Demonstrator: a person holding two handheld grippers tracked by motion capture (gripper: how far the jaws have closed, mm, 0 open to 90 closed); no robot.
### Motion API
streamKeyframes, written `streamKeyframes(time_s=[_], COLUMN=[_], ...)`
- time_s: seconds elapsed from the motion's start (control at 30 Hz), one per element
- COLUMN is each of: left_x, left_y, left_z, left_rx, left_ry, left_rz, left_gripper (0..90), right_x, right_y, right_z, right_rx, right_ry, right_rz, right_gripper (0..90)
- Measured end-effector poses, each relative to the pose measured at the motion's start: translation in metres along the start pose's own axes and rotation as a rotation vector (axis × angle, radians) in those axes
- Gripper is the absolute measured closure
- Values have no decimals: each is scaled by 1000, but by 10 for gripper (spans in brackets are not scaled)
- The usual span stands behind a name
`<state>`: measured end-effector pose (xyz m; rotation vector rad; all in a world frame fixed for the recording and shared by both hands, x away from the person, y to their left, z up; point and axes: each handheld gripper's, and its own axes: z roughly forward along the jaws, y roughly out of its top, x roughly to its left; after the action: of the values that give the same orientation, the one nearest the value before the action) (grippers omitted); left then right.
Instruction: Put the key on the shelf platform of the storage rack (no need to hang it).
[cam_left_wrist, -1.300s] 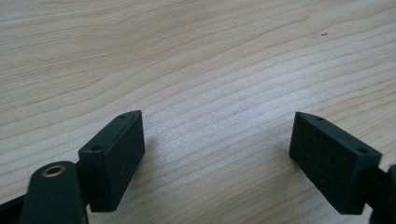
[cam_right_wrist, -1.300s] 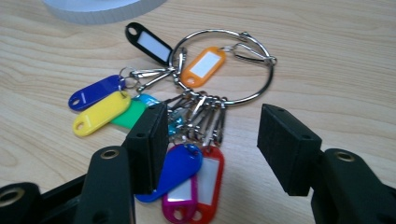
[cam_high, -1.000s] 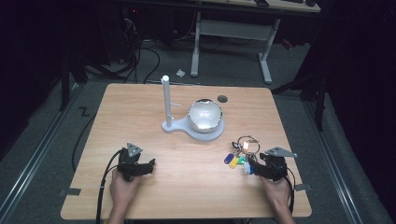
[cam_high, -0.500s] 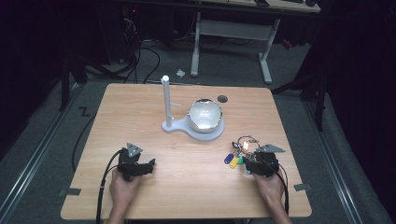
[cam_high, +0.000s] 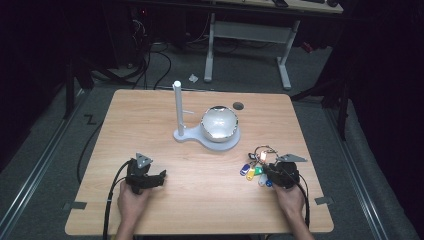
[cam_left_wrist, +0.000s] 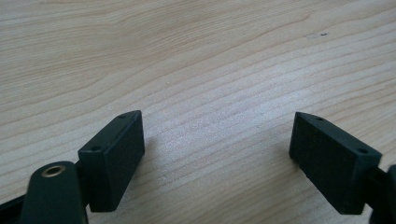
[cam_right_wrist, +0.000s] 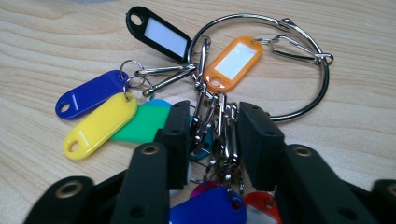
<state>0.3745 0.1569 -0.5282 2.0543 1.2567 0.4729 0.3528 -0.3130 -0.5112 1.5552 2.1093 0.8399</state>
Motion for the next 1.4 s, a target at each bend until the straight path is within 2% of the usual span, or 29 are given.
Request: streamKeyframes(time_s=[0.43,0.83,0.93,0.97,1.0,1.03,1.13,1.3,1.4], left_x=[0,0,0,0,0,0,0,0,0], left_y=[0,0,0,0,0,0,0,0,0], left_z=[0,0,0,0,0,0,0,0,0], left_rx=[0,0,0,0,0,0,0,0,0], left_ry=[0,0,0,0,0,0,0,0,0], left_rz=[1,0,0,0,0,0,0,0,0], left_gripper=[186,186,186,186,186,186,185,185,185], right_x=[0,-1,-1,-3,-3,-5,-7,-5,-6], right_y=[1,2,4,5,5,5,8,12,13], right_z=[0,-8,-14,-18,-18,-22,-25,-26,-28], right_rx=[2,-38,-65,-81,-81,-103,-108,-100,-114], right_ry=[2,18,15,16,16,21,19,3,12], right_rz=[-10,-14,-21,-27,-27,-22,-20,-47,-52], right_gripper=[705,709,730,788,788,886,888,888,889])
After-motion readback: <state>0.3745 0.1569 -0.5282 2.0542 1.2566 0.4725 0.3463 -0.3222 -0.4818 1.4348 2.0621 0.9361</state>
